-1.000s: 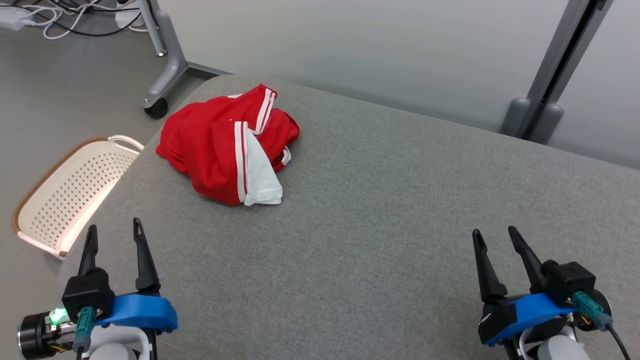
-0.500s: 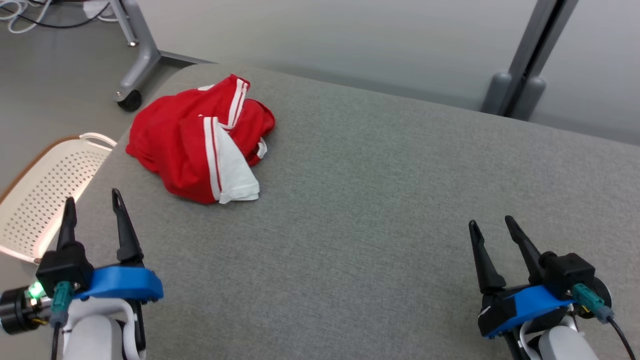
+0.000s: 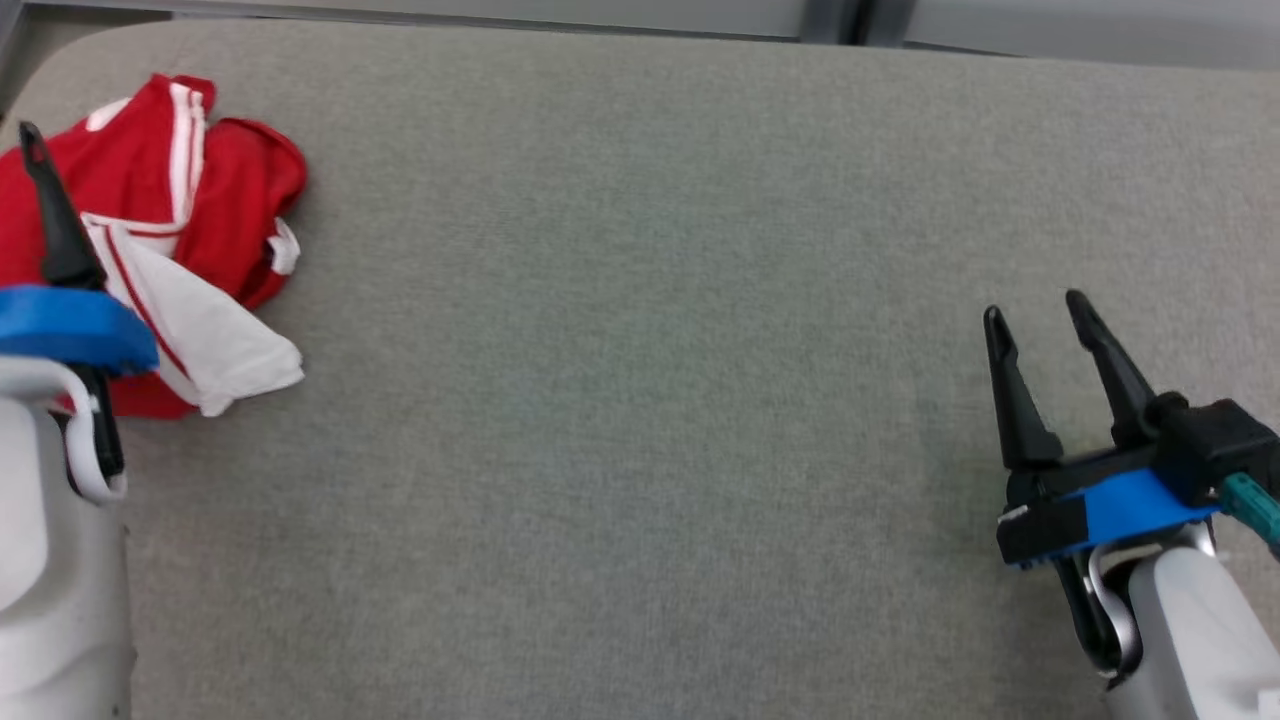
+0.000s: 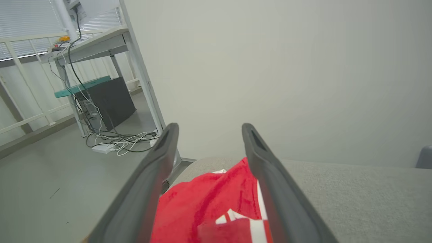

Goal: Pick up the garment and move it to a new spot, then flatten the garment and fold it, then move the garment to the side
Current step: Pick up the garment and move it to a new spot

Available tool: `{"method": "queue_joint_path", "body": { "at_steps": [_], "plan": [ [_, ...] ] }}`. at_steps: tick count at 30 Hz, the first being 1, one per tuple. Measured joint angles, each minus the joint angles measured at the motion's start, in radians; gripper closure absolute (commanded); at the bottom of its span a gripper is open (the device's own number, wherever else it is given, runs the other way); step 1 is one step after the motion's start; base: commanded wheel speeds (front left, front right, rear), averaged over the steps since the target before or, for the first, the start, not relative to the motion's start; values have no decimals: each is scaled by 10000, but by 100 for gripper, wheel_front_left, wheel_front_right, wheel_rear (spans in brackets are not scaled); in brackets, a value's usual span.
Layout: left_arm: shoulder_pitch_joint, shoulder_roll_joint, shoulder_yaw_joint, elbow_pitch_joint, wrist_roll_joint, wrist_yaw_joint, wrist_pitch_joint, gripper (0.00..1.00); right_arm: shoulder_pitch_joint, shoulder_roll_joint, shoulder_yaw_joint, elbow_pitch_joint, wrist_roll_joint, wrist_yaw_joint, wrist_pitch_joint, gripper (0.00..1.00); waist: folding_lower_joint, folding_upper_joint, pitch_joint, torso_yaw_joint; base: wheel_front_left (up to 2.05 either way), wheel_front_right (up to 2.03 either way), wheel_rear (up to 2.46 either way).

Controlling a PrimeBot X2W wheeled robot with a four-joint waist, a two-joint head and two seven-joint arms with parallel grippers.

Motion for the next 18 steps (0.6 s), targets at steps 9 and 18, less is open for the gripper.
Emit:
{"method": "queue_joint_path", "body": {
  "at_steps": [9, 18],
  "plan": [
    [-1401, 828, -234, 2502, 46, -441, 2033, 0, -202, -222, -17, -313, 215, 0, -2, 0, -2, 0, 671, -595, 0, 0, 0],
    [-1689, 403, -15, 4439, -796, -744, 4640, 0, -205, -270, 10, -334, 230, 0, -2, 0, -4, -2, 664, -423, 0, 0, 0]
  ]
}}
